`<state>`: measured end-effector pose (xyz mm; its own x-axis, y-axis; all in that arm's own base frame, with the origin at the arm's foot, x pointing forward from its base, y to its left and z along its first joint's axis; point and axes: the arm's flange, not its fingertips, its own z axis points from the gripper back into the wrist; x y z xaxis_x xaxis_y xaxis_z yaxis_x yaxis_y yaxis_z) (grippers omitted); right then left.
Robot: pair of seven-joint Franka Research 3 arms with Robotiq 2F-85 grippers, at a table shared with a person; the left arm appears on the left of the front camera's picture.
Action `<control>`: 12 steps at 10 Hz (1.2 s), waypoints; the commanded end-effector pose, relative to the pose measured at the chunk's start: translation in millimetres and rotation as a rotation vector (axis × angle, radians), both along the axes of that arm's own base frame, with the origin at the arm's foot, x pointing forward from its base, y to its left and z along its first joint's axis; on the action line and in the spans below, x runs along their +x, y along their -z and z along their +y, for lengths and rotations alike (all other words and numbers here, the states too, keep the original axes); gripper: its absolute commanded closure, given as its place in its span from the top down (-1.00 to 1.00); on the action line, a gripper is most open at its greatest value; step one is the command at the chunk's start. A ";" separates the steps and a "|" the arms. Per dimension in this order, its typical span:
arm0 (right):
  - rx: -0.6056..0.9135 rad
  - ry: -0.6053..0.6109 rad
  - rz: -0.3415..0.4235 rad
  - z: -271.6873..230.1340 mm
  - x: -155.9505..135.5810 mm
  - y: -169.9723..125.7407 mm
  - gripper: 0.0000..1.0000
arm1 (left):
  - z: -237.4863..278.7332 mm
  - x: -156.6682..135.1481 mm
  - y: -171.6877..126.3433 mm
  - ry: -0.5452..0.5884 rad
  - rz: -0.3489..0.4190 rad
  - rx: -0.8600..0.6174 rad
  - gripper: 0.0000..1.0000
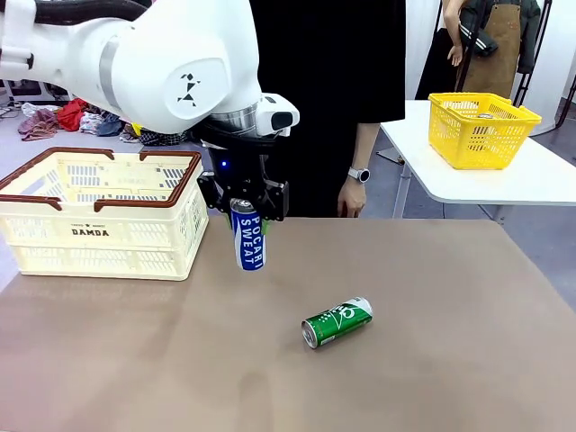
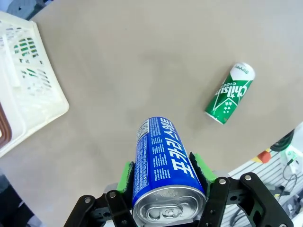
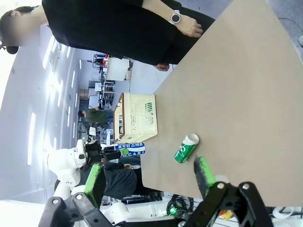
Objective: Place the drinks into the Shopping basket.
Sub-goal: Pick up one drink and place it into the Shopping basket.
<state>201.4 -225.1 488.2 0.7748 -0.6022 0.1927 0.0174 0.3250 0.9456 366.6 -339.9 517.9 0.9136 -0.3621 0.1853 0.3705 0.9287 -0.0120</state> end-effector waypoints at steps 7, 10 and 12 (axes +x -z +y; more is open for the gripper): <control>0.006 -0.002 -0.041 -0.9 2.9 -1.8 1.00 | 48.4 16.3 -63.2 0.066 -0.102 -0.010 -1.00; 0.006 -0.002 -0.041 -0.9 2.9 -1.8 1.00 | 161.7 84.6 -106.4 0.156 -0.128 -0.044 -1.00; 0.006 -0.002 -0.041 -0.9 2.9 -1.8 1.00 | 218.3 118.3 -106.2 0.108 -0.186 -0.131 -1.00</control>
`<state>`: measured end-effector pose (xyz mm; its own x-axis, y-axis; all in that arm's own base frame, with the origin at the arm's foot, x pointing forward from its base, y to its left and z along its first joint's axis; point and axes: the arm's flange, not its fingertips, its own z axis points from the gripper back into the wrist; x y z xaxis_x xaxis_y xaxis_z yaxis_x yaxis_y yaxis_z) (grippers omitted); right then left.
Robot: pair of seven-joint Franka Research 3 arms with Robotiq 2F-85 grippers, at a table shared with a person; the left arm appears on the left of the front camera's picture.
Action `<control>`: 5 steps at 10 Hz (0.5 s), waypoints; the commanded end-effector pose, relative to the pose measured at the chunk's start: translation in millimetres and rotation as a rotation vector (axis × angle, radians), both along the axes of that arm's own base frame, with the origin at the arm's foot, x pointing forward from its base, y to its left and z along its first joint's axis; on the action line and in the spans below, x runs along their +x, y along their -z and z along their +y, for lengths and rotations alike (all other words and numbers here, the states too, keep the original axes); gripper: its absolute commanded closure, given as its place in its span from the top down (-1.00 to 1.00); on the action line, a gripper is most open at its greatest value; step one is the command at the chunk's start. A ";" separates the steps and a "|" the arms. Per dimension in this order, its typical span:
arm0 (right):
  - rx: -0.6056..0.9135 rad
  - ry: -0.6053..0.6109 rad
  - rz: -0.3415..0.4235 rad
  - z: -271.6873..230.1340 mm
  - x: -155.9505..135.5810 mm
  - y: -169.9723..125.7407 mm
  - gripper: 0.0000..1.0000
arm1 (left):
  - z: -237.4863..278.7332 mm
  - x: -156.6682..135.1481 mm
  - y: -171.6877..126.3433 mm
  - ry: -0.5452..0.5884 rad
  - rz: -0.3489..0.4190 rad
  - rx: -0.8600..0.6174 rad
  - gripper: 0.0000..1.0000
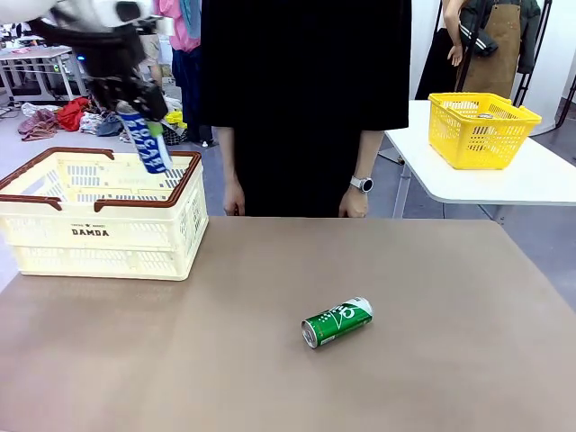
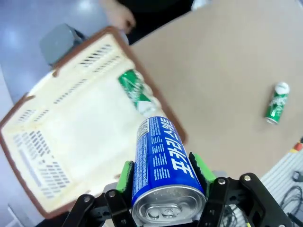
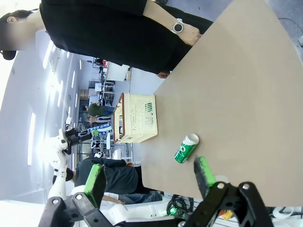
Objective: Place the drinks into the Shopping basket.
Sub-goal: Pick up one drink and place it into the Shopping basket.
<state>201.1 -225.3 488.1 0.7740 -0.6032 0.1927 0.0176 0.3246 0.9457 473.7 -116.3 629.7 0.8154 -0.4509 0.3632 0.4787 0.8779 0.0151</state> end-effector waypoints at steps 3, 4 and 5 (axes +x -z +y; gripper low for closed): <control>0.005 -0.004 -0.040 -0.6 3.2 -1.9 1.00 | 42.7 45.8 31.1 -0.291 -0.049 -0.094 -1.00; 0.005 -0.004 -0.040 -0.6 3.2 -1.9 1.00 | 40.6 38.0 20.9 -0.344 0.031 -0.128 -1.00; 0.005 -0.004 -0.040 -0.6 3.2 -1.9 1.00 | 53.6 48.8 34.1 -0.206 -0.030 -0.052 -1.00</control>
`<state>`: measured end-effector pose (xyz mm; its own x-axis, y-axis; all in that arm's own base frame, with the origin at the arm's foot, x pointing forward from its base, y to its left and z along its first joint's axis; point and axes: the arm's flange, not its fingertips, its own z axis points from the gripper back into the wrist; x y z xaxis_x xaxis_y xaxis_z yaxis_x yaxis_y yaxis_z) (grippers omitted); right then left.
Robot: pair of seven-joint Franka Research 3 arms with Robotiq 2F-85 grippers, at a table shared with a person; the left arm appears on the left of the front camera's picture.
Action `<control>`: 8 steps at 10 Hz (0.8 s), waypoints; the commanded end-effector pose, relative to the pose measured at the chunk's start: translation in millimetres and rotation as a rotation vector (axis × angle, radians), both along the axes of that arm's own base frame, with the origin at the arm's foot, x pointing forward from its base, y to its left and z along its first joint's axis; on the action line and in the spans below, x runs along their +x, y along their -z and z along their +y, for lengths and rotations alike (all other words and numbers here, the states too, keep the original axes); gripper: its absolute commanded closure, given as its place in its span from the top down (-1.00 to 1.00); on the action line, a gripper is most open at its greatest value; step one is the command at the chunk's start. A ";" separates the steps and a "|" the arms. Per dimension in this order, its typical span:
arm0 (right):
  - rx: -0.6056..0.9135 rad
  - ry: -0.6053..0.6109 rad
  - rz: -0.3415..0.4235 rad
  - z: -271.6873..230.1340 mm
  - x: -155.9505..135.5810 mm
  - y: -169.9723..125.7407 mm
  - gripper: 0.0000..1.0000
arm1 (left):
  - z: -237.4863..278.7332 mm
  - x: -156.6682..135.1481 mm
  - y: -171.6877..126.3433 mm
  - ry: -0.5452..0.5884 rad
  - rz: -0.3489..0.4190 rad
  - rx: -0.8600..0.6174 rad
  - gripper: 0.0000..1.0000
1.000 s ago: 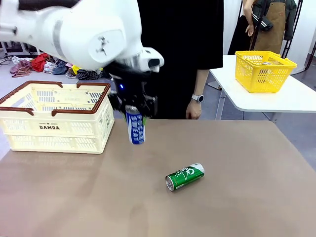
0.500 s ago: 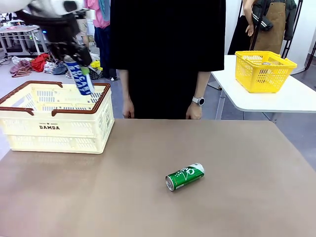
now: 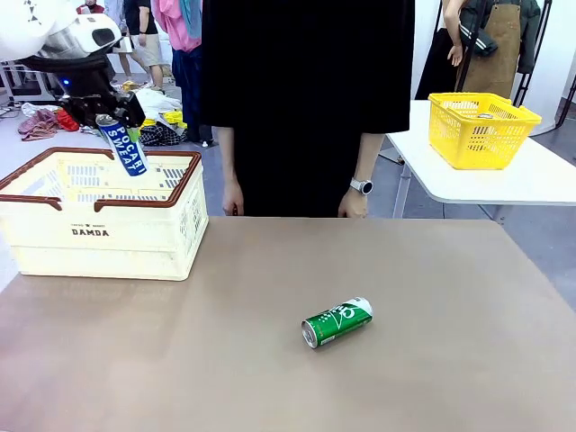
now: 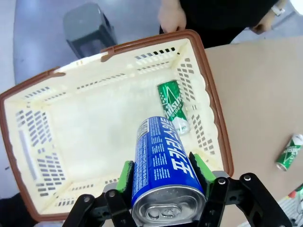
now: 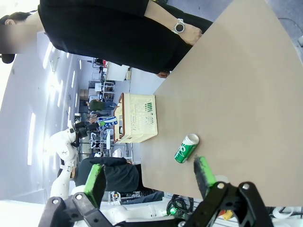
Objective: Place the drinks into the Shopping basket.
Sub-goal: Pick up one drink and place it into the Shopping basket.
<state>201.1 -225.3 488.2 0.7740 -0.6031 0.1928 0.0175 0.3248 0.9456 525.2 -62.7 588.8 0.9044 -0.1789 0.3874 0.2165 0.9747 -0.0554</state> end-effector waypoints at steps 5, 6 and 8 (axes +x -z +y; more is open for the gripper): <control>0.005 -0.004 -0.040 -0.7 3.2 -1.9 1.00 | -15.0 28.2 33.1 0.262 -0.094 0.122 -1.00; 0.005 -0.004 -0.040 -0.7 3.2 -1.9 1.00 | -13.2 31.8 49.1 0.303 -0.070 0.140 -1.00; 0.005 -0.004 -0.040 -0.7 3.2 -1.9 1.00 | -4.2 34.3 81.7 0.309 0.029 0.152 -1.00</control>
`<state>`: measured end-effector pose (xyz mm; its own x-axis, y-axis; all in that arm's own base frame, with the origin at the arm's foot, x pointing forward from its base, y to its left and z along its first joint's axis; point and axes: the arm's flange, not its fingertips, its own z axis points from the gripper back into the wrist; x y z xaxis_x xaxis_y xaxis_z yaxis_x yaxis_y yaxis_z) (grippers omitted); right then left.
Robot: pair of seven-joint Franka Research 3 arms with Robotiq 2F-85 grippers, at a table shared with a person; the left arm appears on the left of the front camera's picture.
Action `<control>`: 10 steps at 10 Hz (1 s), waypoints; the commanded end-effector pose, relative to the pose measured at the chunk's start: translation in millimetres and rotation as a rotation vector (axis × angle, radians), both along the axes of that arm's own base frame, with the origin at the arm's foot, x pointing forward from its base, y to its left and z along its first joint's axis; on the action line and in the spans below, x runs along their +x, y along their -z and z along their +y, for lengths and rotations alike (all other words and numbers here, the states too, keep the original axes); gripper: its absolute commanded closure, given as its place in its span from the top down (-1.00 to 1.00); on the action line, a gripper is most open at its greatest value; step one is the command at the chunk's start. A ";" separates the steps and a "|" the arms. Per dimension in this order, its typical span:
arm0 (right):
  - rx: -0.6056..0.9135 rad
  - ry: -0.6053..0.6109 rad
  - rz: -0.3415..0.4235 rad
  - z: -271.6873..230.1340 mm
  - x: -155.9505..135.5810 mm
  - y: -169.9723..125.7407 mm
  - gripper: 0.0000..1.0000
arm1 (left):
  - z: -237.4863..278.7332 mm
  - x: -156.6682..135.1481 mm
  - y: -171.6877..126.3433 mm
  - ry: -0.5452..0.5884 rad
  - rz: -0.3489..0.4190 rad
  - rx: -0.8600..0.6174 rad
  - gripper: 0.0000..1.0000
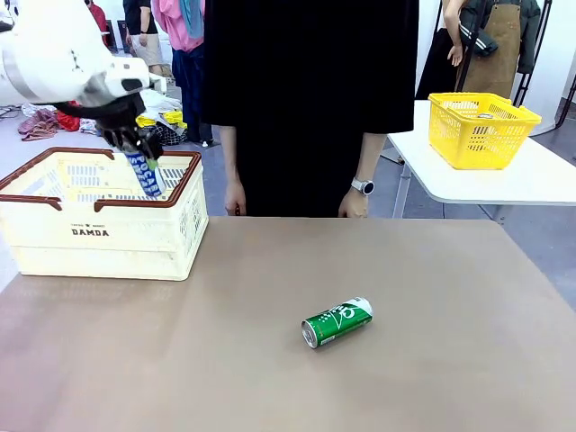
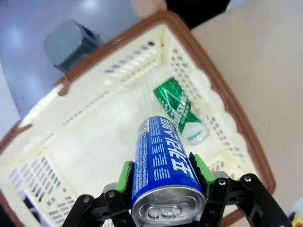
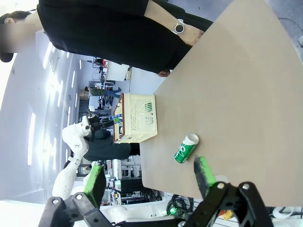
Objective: Place the drinks into the Shopping basket.
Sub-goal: Pick up one drink and place it into the Shopping basket.
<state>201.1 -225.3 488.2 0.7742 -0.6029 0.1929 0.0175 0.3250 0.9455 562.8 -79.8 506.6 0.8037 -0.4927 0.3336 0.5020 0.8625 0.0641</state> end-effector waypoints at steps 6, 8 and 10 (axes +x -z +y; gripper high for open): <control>0.006 -0.003 -0.040 -0.7 3.1 -1.8 1.00 | 20.5 -1.7 58.0 -0.041 0.195 0.063 -1.00; 0.006 -0.003 -0.040 -0.7 3.1 -1.8 1.00 | 26.0 6.3 66.8 -0.111 0.233 0.052 -1.00; 0.006 -0.003 -0.040 -0.7 3.1 -1.8 1.00 | 26.5 16.9 71.6 -0.144 0.237 0.046 -1.00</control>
<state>201.1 -225.3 488.2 0.7742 -0.6028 0.1930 0.0174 0.3250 0.9455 570.1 -51.2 426.6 0.9090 -0.4028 0.1073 0.4051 0.9143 0.0005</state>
